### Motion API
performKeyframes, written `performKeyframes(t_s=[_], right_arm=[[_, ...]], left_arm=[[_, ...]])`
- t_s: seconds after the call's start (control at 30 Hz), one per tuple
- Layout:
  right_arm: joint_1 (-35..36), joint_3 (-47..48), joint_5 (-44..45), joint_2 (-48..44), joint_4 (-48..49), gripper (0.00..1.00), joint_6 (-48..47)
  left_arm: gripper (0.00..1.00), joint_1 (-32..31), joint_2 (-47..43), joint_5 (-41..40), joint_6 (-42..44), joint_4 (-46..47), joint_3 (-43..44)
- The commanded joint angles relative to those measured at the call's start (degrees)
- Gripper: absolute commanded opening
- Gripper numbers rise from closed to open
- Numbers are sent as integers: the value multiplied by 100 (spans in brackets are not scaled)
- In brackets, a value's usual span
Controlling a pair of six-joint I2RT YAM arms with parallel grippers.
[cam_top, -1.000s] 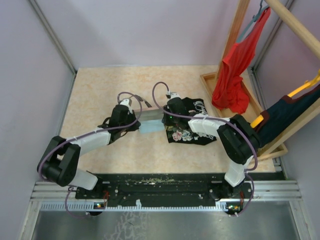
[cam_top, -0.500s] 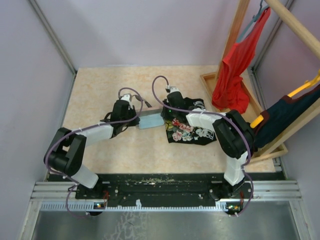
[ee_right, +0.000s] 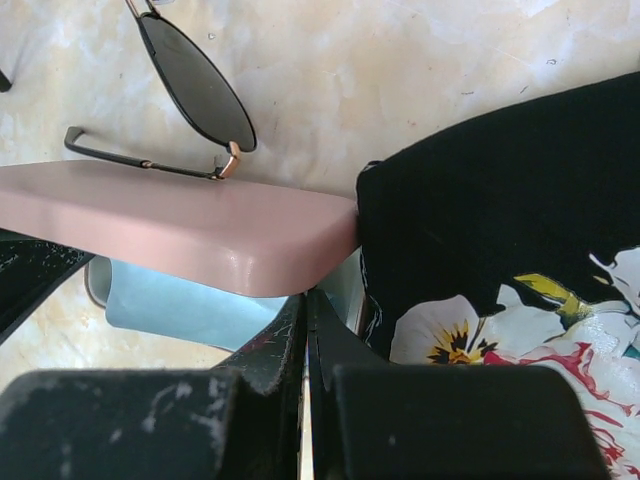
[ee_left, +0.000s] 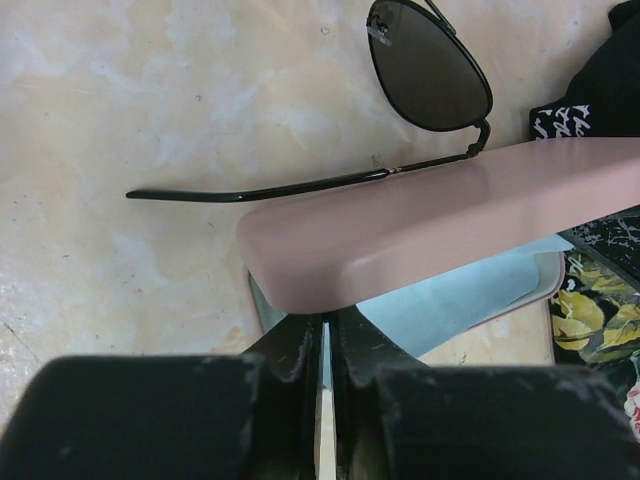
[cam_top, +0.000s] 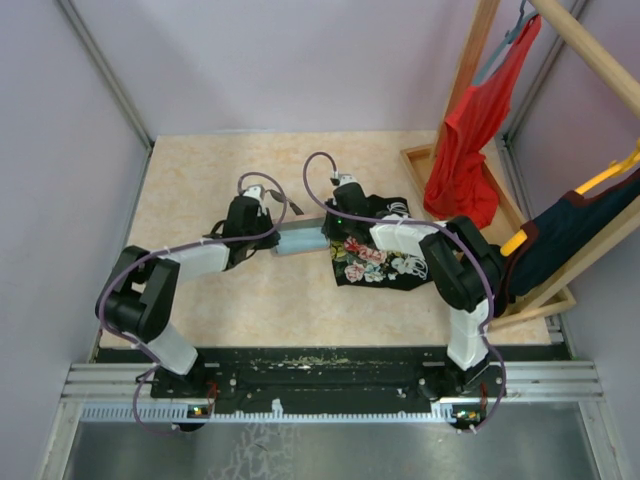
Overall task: Organize the sunglasses
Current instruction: Place the glasses cleaning cloth in the sunglasses case.
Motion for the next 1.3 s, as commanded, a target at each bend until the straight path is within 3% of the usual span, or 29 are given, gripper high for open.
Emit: performKeyframes(t_s=[0.0,0.1,0.23,0.67,0.87,1.17,1.27], right_arm=[[-96,291,-38,52,209,0,-89],[-105,296,-52,69,225,0,-83],[-112,325,-104,61,228,0,-70],[-114,269,11,-102,166,37,-52],[-114,89,85,-384,191,44,-68],[-114,-413,173,-1048,228,45,-152],[-118,-519,-197,-1134,294,34,-276]], left_arm=[[11,73,70,46,87,119,168],[22,83,51,17,80,122,137],[26,98,6,-6,66,120,121],[32,99,-268,-161,-72,128,-100],[35,103,-573,-161,-166,157,-317],[45,102,-1333,-237,-370,87,-793],[45,100,-1651,-252,-520,-62,-958]])
